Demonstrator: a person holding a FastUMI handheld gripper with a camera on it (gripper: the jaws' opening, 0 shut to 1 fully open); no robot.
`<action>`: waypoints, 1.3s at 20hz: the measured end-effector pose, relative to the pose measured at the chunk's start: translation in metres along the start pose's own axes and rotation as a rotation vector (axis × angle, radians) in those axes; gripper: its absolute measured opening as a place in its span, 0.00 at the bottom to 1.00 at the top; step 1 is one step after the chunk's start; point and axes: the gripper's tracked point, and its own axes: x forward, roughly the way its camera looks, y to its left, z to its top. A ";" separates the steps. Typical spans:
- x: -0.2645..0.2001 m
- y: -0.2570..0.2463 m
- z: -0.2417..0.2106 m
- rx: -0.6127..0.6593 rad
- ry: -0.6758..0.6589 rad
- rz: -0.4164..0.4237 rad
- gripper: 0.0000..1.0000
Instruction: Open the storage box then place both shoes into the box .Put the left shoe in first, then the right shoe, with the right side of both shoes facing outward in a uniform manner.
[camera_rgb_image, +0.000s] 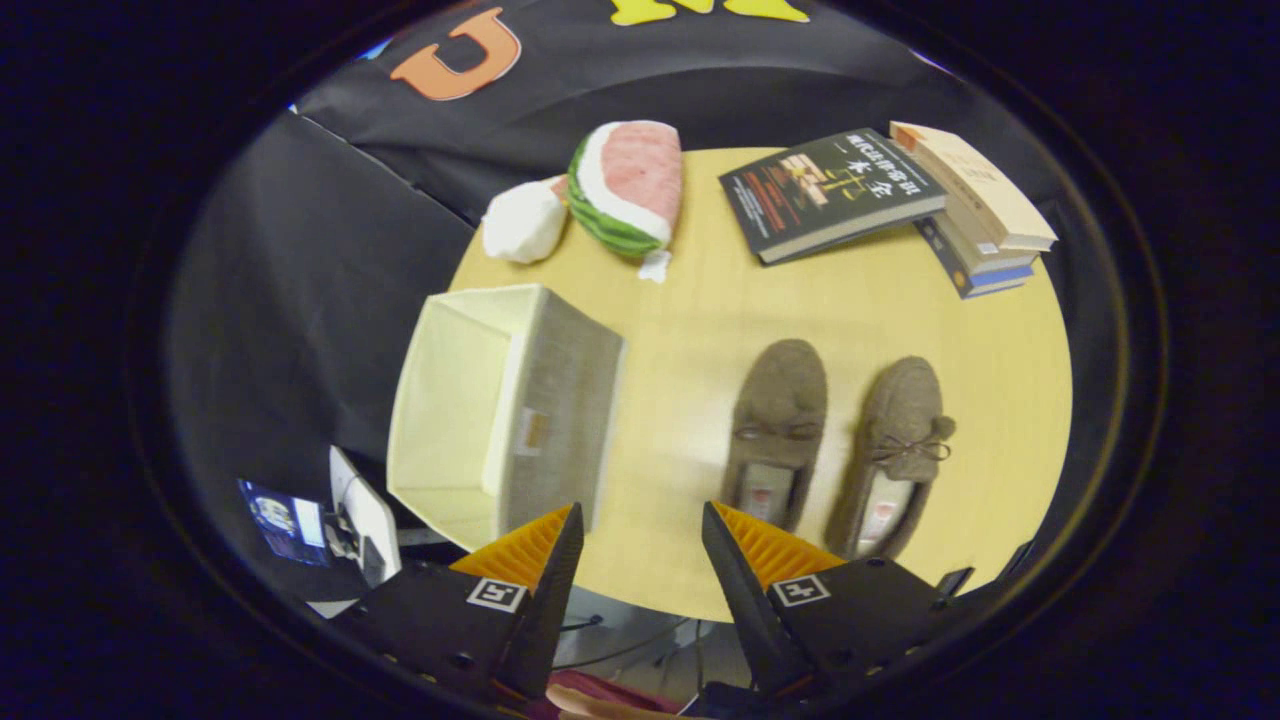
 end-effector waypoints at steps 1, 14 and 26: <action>0.008 -0.017 -0.006 -0.008 0.010 -0.029 0.74; 0.101 -0.120 -0.017 0.040 0.072 -0.192 0.64; 0.104 -0.106 -0.027 0.110 0.083 -0.144 0.02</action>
